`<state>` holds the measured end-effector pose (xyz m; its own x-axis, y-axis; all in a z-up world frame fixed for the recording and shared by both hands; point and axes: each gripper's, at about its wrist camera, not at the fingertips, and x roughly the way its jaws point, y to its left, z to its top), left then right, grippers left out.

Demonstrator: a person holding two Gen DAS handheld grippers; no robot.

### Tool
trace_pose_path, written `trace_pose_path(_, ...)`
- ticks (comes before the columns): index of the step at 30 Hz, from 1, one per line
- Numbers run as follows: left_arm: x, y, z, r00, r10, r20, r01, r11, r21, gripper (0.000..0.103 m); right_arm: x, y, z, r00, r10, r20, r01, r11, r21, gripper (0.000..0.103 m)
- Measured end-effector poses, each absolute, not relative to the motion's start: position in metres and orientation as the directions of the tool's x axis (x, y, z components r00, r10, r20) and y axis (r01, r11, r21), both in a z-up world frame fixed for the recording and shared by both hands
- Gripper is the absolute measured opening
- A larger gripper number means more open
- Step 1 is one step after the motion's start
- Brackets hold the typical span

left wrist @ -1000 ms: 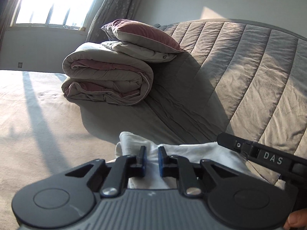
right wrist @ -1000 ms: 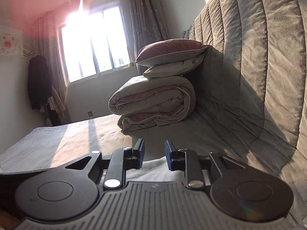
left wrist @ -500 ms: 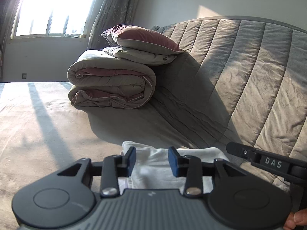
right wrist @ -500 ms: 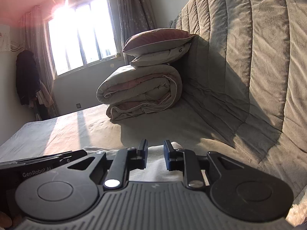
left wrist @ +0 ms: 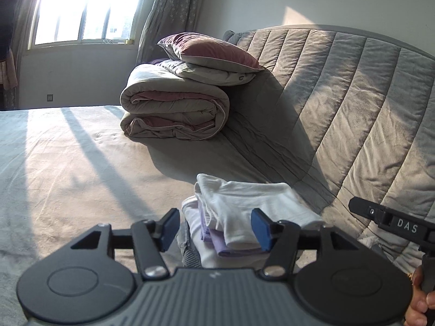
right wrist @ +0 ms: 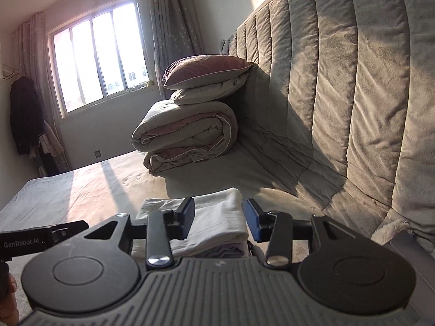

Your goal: Fold clothes

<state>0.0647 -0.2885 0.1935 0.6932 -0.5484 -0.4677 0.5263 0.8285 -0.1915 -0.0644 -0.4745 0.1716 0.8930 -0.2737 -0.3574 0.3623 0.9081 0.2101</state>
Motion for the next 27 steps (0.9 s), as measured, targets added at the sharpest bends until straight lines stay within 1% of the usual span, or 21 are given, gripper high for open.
trace_pose_path(3, 0.048, -0.273, 0.197, 0.687, -0.536, -0.490, 0.517, 0.835, -0.189, 0.068, -0.078, -0.455, 0.173, 0.881, -0.290, -0.375, 0.379, 0.906, 0.189, 0.051)
trace_pose_path(5, 0.037, -0.267, 0.198, 0.688, -0.521, -0.506, 0.515, 0.841, -0.166, 0.075, -0.086, -0.443, 0.172, 0.871, -0.303, -0.386, 0.392, 0.902, 0.179, 0.055)
trace_pose_path(6, 0.031, -0.264, 0.198, 0.691, -0.512, -0.511, 0.513, 0.845, -0.153, 0.081, -0.091, -0.436, 0.172, 0.865, -0.313, -0.392, 0.403, 0.899, 0.172, 0.056)
trace_pose_path(7, 0.026, -0.262, 0.199, 0.695, -0.503, -0.515, 0.509, 0.849, -0.142, 0.087, -0.095, -0.430, 0.171, 0.855, -0.328, -0.401, 0.419, 0.893, 0.164, 0.061)
trace_pose_path(8, 0.020, -0.258, 0.200, 0.698, -0.493, -0.519, 0.504, 0.854, -0.133, 0.089, -0.100, -0.423, 0.171, 0.843, -0.346, -0.412, 0.440, 0.885, 0.155, 0.064)
trace_pose_path(10, 0.009, -0.251, 0.199, 0.700, -0.465, -0.542, 0.483, 0.867, -0.120, 0.099, -0.106, -0.413, 0.169, 0.814, -0.386, -0.434, 0.485, 0.863, 0.142, 0.080)
trace_pose_path(11, 0.003, -0.249, 0.197, 0.700, -0.450, -0.555, 0.475, 0.873, -0.109, 0.102, -0.111, -0.408, 0.166, 0.794, -0.408, -0.450, 0.517, 0.843, 0.148, 0.084)
trace_pose_path(12, -0.003, -0.248, 0.194, 0.699, -0.435, -0.567, 0.472, 0.877, -0.091, 0.102, -0.118, -0.404, 0.162, 0.781, -0.421, -0.462, 0.542, 0.824, 0.165, 0.095)
trace_pose_path(13, -0.009, -0.246, 0.191, 0.699, -0.421, -0.579, 0.469, 0.880, -0.073, 0.102, -0.123, -0.401, 0.160, 0.776, -0.425, -0.466, 0.553, 0.813, 0.180, 0.103)
trace_pose_path(15, -0.018, -0.244, 0.184, 0.686, -0.380, -0.621, 0.460, 0.887, -0.035, 0.102, -0.132, -0.393, 0.153, 0.770, -0.425, -0.476, 0.562, 0.804, 0.192, 0.103)
trace_pose_path(19, -0.029, -0.239, 0.175, 0.671, -0.342, -0.658, 0.445, 0.896, -0.012, 0.103, -0.143, -0.376, 0.149, 0.750, -0.407, -0.522, 0.550, 0.821, 0.151, 0.103)
trace_pose_path(24, -0.037, -0.237, 0.175, 0.699, -0.301, -0.648, 0.407, 0.913, 0.015, 0.103, -0.151, -0.365, 0.146, 0.755, -0.384, -0.532, 0.513, 0.850, 0.115, 0.103)
trace_pose_path(27, -0.041, -0.242, 0.172, 0.705, -0.297, -0.643, 0.405, 0.914, 0.021, 0.103, -0.151, -0.366, 0.143, 0.742, -0.366, -0.562, 0.502, 0.859, 0.103, 0.103)
